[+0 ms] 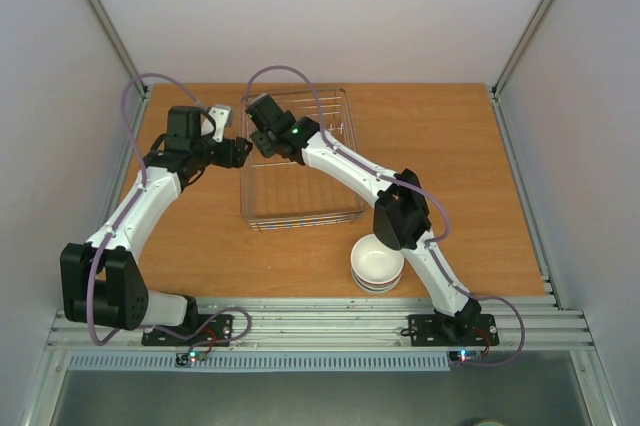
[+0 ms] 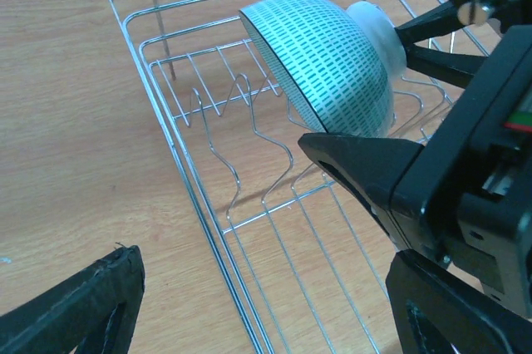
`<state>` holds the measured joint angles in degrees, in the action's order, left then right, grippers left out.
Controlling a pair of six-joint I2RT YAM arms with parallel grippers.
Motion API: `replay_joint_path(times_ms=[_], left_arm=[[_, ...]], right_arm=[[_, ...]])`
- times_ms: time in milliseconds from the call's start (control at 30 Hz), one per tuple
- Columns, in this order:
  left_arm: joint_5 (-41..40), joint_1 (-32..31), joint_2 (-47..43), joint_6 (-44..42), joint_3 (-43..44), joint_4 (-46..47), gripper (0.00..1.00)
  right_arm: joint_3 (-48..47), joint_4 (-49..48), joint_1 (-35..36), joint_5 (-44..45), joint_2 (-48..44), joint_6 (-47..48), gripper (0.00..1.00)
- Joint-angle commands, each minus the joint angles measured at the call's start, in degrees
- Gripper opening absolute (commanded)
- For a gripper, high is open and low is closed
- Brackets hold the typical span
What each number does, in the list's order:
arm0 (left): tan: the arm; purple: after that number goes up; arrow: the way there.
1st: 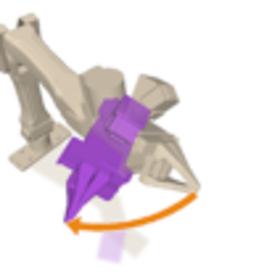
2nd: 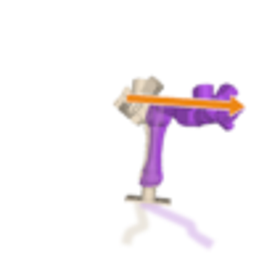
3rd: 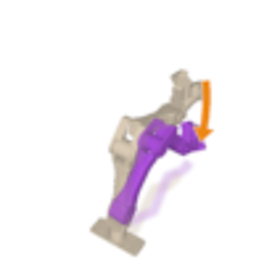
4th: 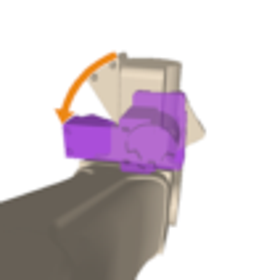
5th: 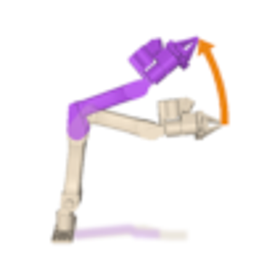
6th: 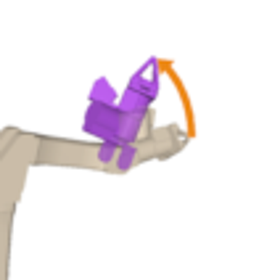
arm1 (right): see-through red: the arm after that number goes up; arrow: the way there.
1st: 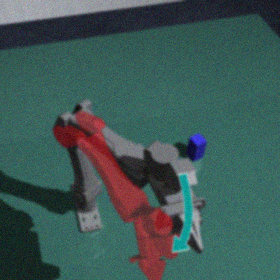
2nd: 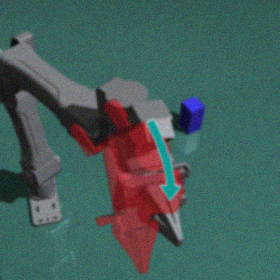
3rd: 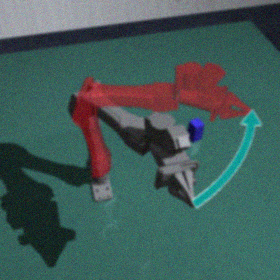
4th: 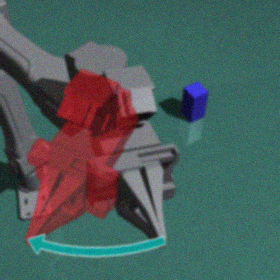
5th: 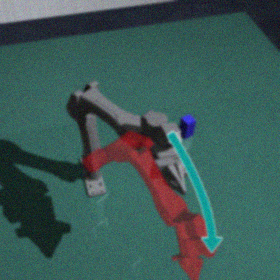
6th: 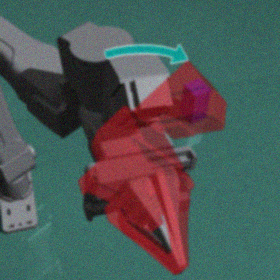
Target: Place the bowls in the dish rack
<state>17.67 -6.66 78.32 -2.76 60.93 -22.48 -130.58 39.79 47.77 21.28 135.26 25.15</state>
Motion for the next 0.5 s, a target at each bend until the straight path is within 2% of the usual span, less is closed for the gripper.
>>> replay_joint_path(times_ms=[0, 300, 467], left_arm=[[-2.11, 0.57, -1.72, 0.66, -0.73, 2.98, 0.8], [-3.12, 0.9, -1.65, 0.83, -0.9, 3.45, 0.8], [-6.62, 1.07, -1.82, 1.44, -0.72, 3.52, 0.8]], right_arm=[[-0.07, -5.93, 1.01, 2.68, -3.46, 1.33, 0.01], [4.12, -9.45, 2.39, 4.1, -7.59, 3.59, 0.01], [5.42, -9.7, 2.41, 4.94, -8.37, 3.86, 0.01]])
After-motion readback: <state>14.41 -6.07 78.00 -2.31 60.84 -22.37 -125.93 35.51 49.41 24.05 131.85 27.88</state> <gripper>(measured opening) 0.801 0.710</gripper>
